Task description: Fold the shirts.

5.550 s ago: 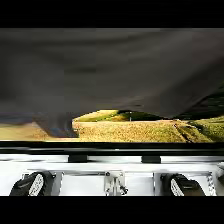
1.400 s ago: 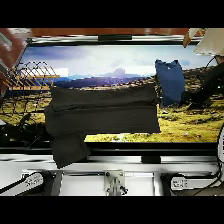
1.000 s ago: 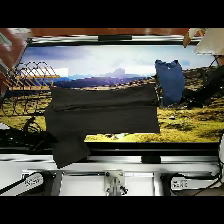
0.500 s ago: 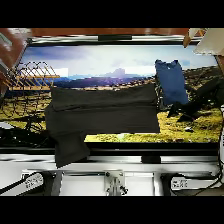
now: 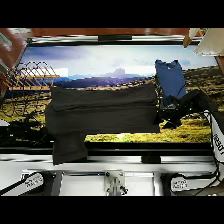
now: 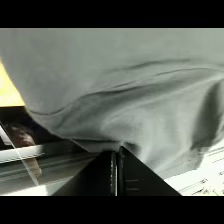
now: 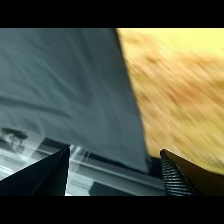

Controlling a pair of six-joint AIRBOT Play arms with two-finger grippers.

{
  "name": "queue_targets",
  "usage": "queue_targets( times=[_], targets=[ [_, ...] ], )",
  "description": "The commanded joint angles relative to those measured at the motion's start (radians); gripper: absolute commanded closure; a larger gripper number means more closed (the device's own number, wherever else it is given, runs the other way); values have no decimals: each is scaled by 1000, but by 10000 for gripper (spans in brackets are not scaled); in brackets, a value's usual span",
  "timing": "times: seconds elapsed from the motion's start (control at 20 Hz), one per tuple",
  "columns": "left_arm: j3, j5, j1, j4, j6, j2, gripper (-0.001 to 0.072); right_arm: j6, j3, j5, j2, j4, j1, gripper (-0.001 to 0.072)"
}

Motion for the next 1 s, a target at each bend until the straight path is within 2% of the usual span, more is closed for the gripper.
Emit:
queue_targets(
  times=[0.0,0.15,0.2,0.25,0.3,0.35,0.45,0.6,0.8,0.95],
  targets=[
    [33,-21,0,-22,9,13,665,41,-10,40,-32,5,47,40],
    [48,-21,0,-29,9,13,665,51,-10,50,-57,6,98,54],
    [51,-21,0,-29,9,13,665,51,-10,61,-55,6,116,163],
    [58,-22,0,-29,9,13,665,52,-9,68,-55,6,129,336],
    [68,-23,0,-29,9,13,665,53,-9,71,-53,7,136,583],
    [84,-31,0,-29,10,15,665,56,-9,71,-45,11,136,635],
    [140,-52,0,-28,32,27,665,44,-6,90,1,4,131,635],
    [257,-48,0,-51,32,37,666,-59,47,156,87,0,128,636],
    [387,22,-12,-185,32,37,666,-60,165,262,103,12,146,636],
    [446,77,-49,-223,31,10,666,-60,223,417,103,3,186,636]
  ],
)
